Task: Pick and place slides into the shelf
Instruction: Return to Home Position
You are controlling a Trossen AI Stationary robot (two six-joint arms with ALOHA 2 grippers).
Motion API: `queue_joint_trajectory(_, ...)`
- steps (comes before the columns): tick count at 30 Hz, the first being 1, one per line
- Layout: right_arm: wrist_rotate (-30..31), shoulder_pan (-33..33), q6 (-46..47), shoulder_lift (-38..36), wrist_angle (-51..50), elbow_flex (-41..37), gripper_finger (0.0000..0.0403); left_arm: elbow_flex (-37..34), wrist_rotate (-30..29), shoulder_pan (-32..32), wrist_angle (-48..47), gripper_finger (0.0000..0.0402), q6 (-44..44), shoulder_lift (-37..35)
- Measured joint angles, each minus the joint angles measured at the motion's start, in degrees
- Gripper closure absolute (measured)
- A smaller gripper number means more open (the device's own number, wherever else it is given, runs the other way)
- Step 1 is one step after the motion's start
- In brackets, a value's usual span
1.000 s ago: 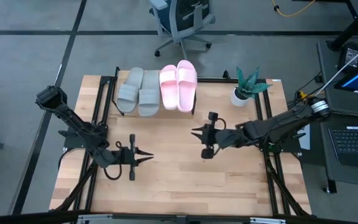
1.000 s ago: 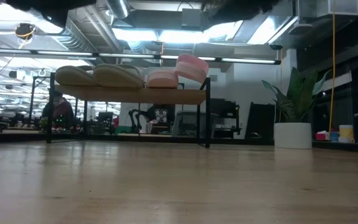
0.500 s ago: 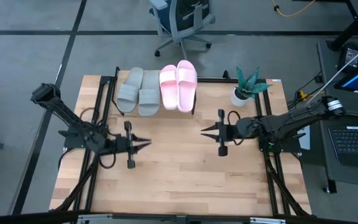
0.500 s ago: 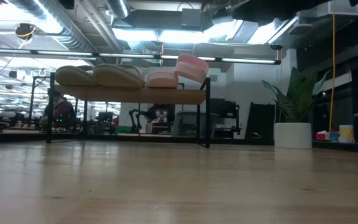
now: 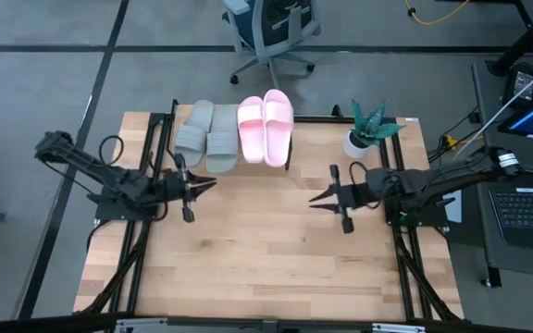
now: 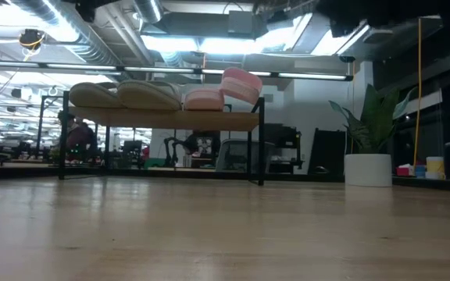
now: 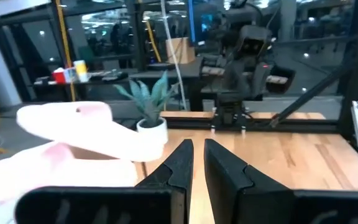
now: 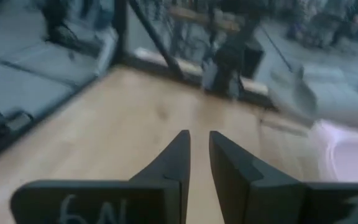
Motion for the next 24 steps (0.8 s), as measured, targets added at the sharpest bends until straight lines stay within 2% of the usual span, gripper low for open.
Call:
queue_joint_trajectory(2,-4.1,-1.6,0.0,-2.4,0.4,0.0,0.0341,0.1,-0.1,0.6,-1.0,0.0368,0.1,-1.2)
queue_joint_trajectory(6,-5.1,-5.1,0.0,-7.2,-2.1,0.0,0.0341,0.1,-2.1,1.2,-4.0,0.0368,1.8,-4.7)
queue_joint_trajectory(10,-5.3,-7.6,-0.1,-11.6,-5.9,0.0,0.0341,-1.7,-5.2,2.0,-6.2,0.0368,-1.4,-7.6)
queue_joint_trajectory(14,-10.3,-9.1,-0.2,-14.9,-9.7,-0.1,0.0341,-5.5,-5.3,3.5,-4.6,0.0368,-3.8,-8.5)
queue_joint_trajectory(18,-14.6,-9.7,-0.3,-17.6,-10.1,-2.6,0.0341,-9.3,-6.0,5.3,-4.3,0.0368,-2.7,-9.0)
queue_joint_trajectory(21,-14.7,-10.0,1.2,-20.3,-9.2,-5.7,0.0341,-10.2,-8.1,5.6,-4.1,0.0368,-1.3,-12.7)
queue_joint_trajectory(24,-14.7,-10.0,2.5,-23.2,-7.9,-9.1,0.0341,-11.4,-6.6,5.6,-4.0,0.0368,0.9,-17.3)
